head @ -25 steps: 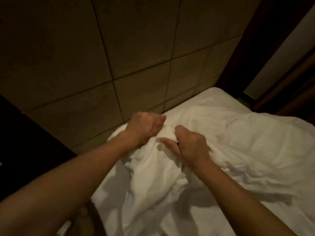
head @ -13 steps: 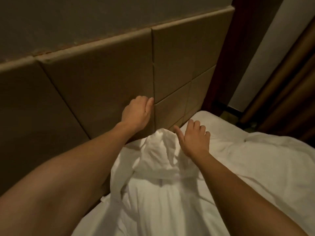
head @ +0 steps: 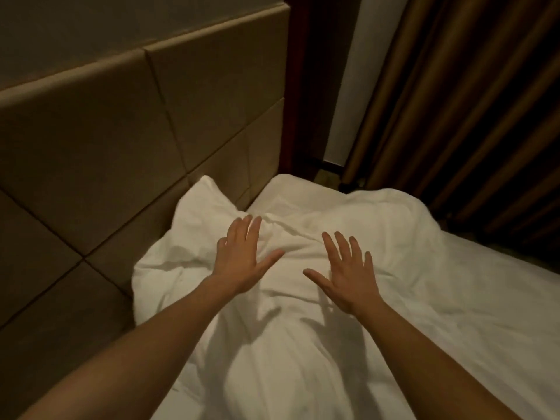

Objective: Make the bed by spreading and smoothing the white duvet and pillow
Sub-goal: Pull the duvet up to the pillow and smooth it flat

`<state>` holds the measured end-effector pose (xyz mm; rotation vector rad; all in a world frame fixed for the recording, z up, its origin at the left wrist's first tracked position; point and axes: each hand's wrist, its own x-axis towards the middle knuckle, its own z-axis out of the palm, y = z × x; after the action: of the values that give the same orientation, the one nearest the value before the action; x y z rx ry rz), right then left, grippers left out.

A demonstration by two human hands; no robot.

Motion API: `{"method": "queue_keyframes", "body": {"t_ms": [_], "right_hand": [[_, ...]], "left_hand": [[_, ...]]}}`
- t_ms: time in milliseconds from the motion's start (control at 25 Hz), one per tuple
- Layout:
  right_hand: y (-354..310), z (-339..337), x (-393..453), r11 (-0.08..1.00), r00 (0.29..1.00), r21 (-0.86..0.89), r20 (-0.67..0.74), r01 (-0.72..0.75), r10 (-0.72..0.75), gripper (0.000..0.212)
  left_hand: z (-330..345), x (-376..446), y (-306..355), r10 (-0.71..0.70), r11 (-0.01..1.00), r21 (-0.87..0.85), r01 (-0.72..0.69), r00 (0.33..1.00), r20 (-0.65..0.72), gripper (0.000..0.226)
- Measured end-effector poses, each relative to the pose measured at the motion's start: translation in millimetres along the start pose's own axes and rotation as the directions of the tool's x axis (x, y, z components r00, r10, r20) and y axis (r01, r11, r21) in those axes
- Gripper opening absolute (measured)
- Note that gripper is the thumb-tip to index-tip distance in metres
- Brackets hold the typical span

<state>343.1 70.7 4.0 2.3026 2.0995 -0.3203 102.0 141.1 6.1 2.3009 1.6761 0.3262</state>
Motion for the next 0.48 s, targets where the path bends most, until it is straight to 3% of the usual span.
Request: {"method": "queue_keyframes", "body": {"t_ms": [240, 360, 480], "right_hand": [[202.2, 16.4, -210.2, 0.924, 0.923, 0.0, 0.047, -0.383, 0.383, 0.1], [287.5, 28.6, -323.5, 0.87, 0.87, 0.017, 0.039, -0.493, 0.492, 0.116], [362.0, 43.4, -424.0, 0.845, 0.846, 0.051, 0.039, -0.533, 0.532, 0.118]], "left_hand": [[86.3, -94.2, 198.2, 0.193, 0.981, -0.075, -0.181, 0.96, 0.202, 0.109], [127.8, -157.9, 307.0, 0.296, 0.955, -0.108, -0.278, 0.92, 0.255, 0.105], [177.7, -230.5, 386.6, 0.285, 0.958, -0.096, -0.269, 0.916, 0.283, 0.107]]}}
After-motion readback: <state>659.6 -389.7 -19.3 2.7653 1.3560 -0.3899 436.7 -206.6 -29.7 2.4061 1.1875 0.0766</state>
